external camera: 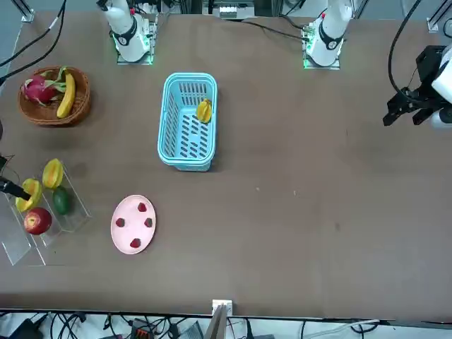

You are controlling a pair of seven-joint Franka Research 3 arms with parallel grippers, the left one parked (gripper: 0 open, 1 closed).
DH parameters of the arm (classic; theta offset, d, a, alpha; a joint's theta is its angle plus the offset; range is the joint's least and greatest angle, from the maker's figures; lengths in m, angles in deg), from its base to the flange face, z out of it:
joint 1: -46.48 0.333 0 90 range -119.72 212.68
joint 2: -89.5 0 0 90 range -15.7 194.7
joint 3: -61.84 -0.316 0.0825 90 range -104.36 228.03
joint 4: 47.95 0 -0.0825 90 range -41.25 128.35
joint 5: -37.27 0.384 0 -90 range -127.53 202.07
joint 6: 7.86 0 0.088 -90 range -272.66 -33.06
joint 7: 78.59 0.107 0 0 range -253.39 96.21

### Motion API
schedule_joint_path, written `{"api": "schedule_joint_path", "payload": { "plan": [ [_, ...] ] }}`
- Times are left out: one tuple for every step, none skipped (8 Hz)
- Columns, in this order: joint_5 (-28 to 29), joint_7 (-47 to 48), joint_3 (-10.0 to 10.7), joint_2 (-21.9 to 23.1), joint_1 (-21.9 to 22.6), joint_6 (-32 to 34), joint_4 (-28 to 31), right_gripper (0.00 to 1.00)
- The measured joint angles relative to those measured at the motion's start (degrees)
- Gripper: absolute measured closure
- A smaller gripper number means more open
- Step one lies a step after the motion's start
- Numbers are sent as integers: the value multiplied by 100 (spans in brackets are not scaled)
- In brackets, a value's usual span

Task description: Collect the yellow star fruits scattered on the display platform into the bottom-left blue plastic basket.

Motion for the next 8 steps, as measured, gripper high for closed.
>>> {"api": "schedule_joint_path", "payload": {
  "plan": [
    [0, 1, 0, -21, -1, -8, 0, 4],
    [0, 1, 0, -44, -1, -18, 0, 4],
    [0, 2, 0, -78, -2, -37, -1, 4],
    [0, 2, 2, -118, -6, -81, 0, 4],
    [0, 4, 4, -145, -12, -131, 0, 4],
    [0, 9, 6, -153, -13, -144, 0, 6],
    [1, 52, 6, -153, -13, -146, -1, 8],
    [2, 189, 6, -153, -12, -149, -1, 16]
  ]
}}
